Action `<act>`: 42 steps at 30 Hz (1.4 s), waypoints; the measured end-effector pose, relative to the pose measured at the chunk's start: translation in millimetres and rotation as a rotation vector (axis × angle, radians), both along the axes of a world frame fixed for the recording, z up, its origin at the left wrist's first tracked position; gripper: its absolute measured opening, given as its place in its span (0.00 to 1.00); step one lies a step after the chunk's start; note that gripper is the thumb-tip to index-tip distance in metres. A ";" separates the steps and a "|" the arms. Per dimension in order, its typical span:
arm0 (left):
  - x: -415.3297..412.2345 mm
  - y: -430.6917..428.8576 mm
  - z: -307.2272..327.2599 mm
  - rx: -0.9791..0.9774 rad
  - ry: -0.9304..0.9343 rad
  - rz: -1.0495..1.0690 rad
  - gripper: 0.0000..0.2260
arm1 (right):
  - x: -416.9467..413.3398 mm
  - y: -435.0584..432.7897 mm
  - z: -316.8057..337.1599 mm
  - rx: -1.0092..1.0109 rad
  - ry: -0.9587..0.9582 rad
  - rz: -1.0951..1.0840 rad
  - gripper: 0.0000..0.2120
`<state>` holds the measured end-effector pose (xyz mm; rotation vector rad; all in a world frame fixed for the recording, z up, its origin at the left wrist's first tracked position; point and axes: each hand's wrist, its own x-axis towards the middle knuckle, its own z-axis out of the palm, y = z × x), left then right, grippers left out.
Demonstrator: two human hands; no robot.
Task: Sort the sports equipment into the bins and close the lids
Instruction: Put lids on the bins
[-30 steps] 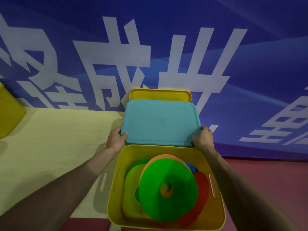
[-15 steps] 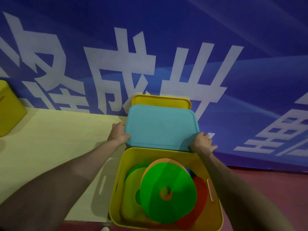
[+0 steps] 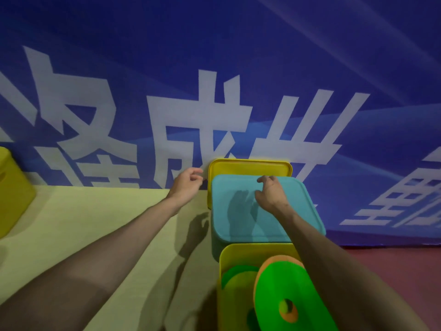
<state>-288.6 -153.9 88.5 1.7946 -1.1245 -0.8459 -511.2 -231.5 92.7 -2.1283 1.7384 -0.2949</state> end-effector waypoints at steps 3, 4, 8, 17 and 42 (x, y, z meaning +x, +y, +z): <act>29.1 -2.7 1.9 -0.022 0.072 -0.014 0.14 | 30.1 -5.5 5.9 -0.024 0.000 0.037 0.20; 36.8 -4.0 2.6 -0.031 0.089 -0.015 0.14 | 38.5 -7.4 6.7 -0.034 -0.002 0.046 0.19; 56.0 -13.2 1.1 -0.050 0.169 -0.002 0.12 | 64.0 -15.6 6.6 -0.061 0.014 0.079 0.20; 75.8 -52.2 -10.5 -0.026 0.218 -0.002 0.09 | 91.2 -65.3 -7.7 -0.098 0.151 0.178 0.24; 63.7 -88.2 -51.6 0.163 0.248 0.108 0.08 | 105.7 -124.0 -35.7 -0.302 0.367 0.409 0.14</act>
